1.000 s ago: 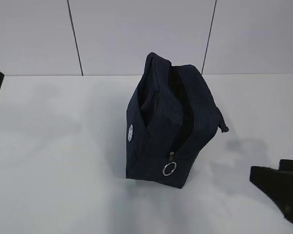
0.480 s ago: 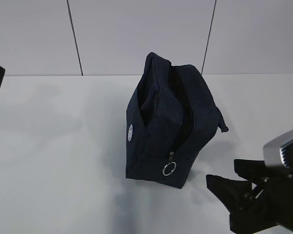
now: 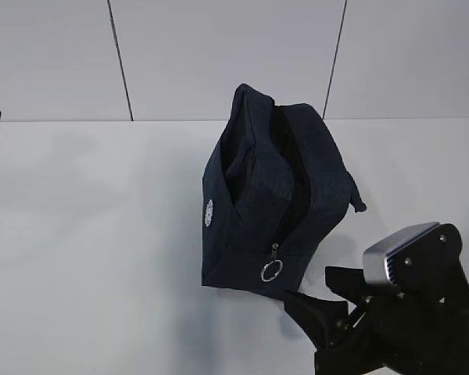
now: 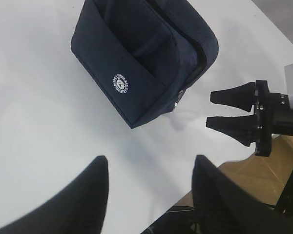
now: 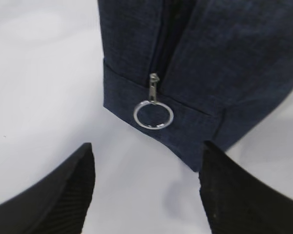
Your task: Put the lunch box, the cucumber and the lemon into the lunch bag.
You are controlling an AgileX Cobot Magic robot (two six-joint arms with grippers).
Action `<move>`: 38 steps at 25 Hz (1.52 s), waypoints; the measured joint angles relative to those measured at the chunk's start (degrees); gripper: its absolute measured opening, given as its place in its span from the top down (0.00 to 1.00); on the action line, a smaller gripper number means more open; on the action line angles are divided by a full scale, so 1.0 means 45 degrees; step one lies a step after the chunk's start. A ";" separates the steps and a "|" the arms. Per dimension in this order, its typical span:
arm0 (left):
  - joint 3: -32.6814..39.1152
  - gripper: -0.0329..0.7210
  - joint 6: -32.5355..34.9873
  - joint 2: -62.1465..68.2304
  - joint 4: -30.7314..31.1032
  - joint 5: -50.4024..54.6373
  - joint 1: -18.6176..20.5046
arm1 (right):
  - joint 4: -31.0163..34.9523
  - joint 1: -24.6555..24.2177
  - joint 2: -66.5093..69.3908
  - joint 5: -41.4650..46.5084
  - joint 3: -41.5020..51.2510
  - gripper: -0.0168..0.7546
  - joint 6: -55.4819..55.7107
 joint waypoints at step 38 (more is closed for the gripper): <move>0.0000 0.51 0.2393 0.2716 -0.3357 0.0043 0.3294 | -0.0292 0.0000 0.3686 -0.2726 -0.1135 0.32 -0.0283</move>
